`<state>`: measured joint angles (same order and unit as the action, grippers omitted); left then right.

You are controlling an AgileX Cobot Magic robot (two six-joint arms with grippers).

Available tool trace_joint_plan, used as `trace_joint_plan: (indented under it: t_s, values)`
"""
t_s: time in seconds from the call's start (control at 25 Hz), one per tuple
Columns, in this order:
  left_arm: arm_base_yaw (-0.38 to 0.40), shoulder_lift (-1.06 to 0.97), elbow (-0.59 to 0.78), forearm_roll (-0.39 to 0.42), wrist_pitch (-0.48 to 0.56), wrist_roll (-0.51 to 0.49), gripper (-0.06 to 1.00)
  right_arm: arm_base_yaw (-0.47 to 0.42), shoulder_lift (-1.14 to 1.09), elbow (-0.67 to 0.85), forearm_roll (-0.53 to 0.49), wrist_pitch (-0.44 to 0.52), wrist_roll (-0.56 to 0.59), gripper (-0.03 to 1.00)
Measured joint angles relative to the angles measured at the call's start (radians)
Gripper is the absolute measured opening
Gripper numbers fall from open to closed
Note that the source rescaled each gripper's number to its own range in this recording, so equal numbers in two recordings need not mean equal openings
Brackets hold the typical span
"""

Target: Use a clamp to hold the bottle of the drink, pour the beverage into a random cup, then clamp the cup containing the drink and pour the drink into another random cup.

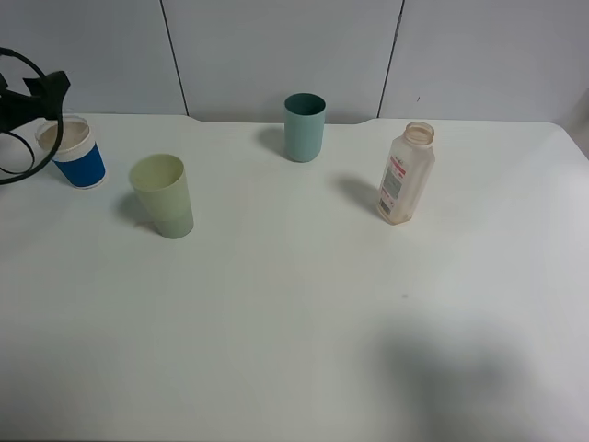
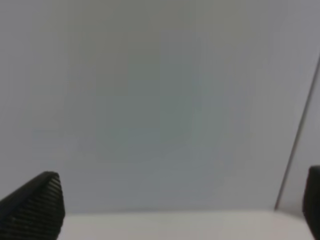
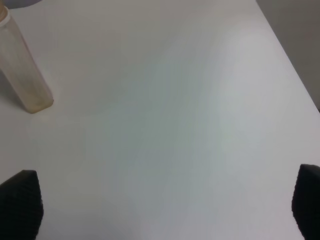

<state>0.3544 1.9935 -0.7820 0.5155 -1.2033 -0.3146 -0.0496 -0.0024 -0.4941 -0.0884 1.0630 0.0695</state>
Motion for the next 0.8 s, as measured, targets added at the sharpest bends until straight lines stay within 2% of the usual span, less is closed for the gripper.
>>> trace_joint_plan:
  t_s: [0.24, 0.48, 0.56, 0.6, 0.8]
  values:
    - [0.022, -0.117, 0.001, 0.026, 0.000, -0.080, 0.89, 0.000, 0.000, 0.000, 0.000, 0.000, 0.000, 1.00]
    - [0.022, -0.194, 0.006, 0.017, 0.000, -0.106, 0.89, 0.000, 0.000, 0.000, 0.000, 0.000, 0.000, 1.00]
    - [0.017, -0.233, 0.027, -0.025, 0.001, -0.103, 0.90, 0.000, 0.000, 0.000, 0.000, 0.000, 0.000, 1.00]
    - [0.012, -0.275, 0.055, -0.068, 0.001, -0.078, 0.90, 0.000, 0.000, 0.000, 0.000, 0.000, 0.000, 1.00]
    - [-0.002, -0.410, 0.129, -0.169, 0.018, 0.005, 0.90, 0.000, 0.000, 0.000, 0.000, 0.000, 0.000, 1.00]
